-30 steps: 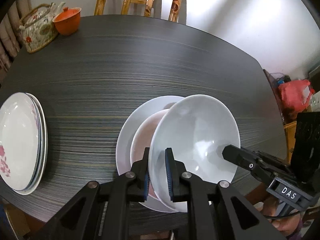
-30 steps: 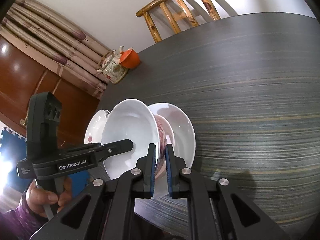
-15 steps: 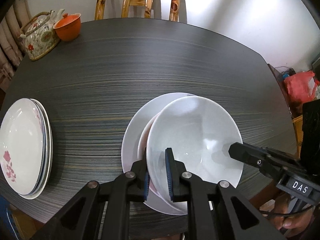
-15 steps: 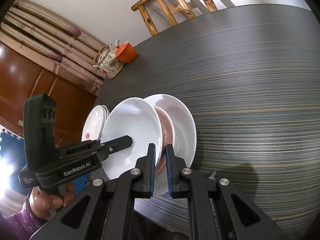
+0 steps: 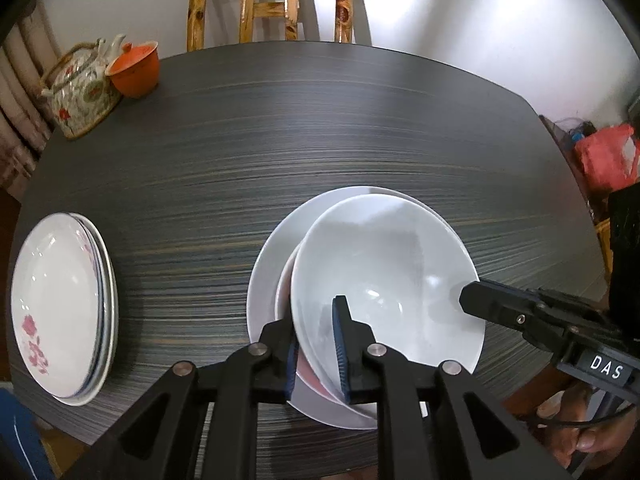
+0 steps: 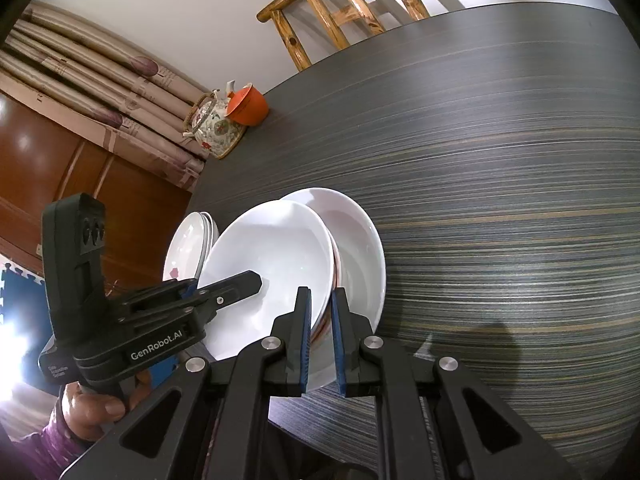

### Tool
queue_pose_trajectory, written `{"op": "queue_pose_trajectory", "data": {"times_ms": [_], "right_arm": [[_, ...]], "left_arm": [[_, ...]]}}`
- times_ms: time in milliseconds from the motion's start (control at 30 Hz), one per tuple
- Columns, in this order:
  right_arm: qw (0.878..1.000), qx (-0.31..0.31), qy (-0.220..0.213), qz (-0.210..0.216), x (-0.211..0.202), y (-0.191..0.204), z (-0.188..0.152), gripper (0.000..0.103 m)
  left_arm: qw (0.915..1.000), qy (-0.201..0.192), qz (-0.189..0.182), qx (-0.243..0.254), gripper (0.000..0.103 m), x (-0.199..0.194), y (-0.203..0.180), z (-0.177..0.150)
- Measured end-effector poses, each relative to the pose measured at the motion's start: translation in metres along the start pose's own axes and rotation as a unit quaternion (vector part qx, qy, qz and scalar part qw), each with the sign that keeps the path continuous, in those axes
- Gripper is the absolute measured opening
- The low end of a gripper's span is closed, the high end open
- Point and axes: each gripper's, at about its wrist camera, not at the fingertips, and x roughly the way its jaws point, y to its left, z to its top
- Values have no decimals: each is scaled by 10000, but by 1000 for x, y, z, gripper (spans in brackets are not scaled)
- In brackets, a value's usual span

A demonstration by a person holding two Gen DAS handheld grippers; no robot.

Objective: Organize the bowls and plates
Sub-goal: 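Carry the red-patterned bowl and lower it into the nested white bowls, then open the left tool to release the red-patterned bowl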

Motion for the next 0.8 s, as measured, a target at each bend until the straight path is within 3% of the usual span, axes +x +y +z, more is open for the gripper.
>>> {"op": "queue_pose_trajectory", "data": {"times_ms": [200, 367, 467, 567, 700, 800], "right_arm": [[10000, -11, 9, -26, 1, -1, -1, 11], [10000, 4, 35, -30, 2, -2, -1, 11], [10000, -5, 38, -43, 4, -1, -2, 12], [10000, -8, 52, -50, 5, -1, -3, 12], [9999, -37, 77, -63, 6, -1, -3, 13], [9998, -70, 128, -100, 7, 1, -2, 13]], "left_arm": [[10000, 60, -75, 27, 17, 0, 2, 3], [9993, 106, 5, 366, 18, 0, -3, 5], [9989, 237, -282, 289, 25, 1, -1, 7], [9958, 395, -831, 7, 36, 4, 11, 12], [9871, 699, -1369, -450, 36, 10, 29, 21], [9837, 953, -1436, -505, 36, 14, 33, 28]]}}
